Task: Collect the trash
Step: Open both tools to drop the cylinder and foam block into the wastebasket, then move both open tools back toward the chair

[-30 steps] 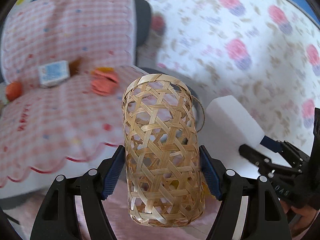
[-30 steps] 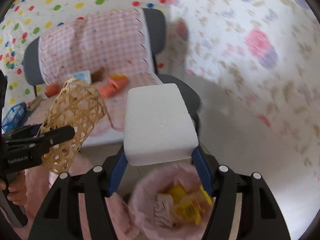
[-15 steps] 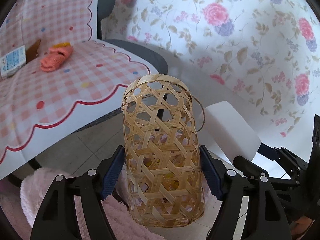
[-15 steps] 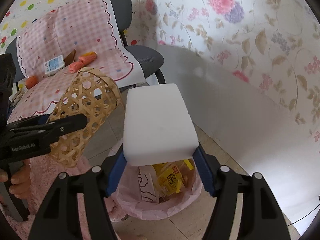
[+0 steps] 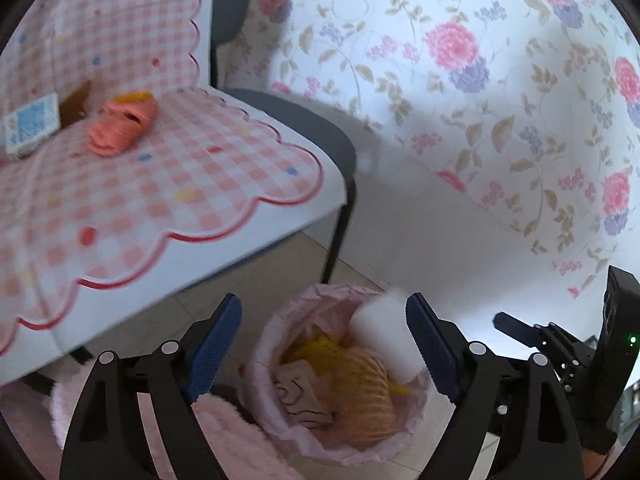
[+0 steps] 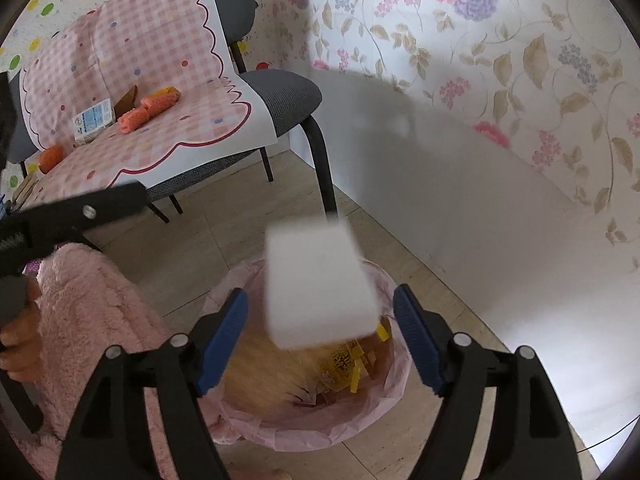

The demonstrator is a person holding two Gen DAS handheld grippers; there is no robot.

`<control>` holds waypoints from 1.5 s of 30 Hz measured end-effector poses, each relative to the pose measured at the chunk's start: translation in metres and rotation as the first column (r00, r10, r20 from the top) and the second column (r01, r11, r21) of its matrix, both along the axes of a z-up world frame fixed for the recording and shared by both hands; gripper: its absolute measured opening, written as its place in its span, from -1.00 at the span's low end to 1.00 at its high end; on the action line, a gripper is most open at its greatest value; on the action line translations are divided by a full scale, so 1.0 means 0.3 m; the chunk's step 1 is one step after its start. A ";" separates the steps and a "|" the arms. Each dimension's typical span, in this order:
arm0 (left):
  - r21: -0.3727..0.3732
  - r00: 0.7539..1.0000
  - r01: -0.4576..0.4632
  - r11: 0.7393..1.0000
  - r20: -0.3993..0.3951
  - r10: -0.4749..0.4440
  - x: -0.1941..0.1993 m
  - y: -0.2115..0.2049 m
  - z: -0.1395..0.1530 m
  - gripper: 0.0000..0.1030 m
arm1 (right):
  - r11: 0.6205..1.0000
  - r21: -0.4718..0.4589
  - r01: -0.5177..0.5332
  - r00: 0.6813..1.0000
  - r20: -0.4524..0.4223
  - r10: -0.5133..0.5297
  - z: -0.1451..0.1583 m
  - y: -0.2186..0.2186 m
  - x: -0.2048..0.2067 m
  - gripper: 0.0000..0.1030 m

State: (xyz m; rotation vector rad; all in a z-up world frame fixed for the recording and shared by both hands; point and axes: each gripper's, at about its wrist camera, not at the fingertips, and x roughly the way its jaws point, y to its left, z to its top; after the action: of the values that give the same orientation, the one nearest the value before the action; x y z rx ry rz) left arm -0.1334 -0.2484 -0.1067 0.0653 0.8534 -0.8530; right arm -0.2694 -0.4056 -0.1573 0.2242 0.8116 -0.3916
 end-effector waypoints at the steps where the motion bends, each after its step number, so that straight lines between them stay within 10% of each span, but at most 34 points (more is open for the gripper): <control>1: 0.004 1.000 -0.015 1.000 0.012 0.015 0.004 0.016 0.011 0.63 | 1.000 -0.007 0.005 1.000 0.001 -0.005 0.004 0.000 -0.002 0.43; 26: 0.054 0.937 -0.332 0.942 0.134 0.323 0.124 0.434 0.208 0.63 | 0.982 -0.060 -0.180 0.968 0.168 0.188 0.271 0.188 0.201 0.42; 45: 0.065 0.838 -0.538 0.840 0.149 0.525 0.500 0.737 0.301 0.63 | 0.919 -0.077 -0.387 0.902 0.175 0.394 0.397 0.353 0.751 -0.32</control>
State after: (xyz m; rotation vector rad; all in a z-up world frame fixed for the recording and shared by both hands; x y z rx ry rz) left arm 0.0165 -0.0274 -0.0165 -0.0290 0.7425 -0.2717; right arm -0.0440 -0.2995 -0.0380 0.0546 0.6416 -0.0058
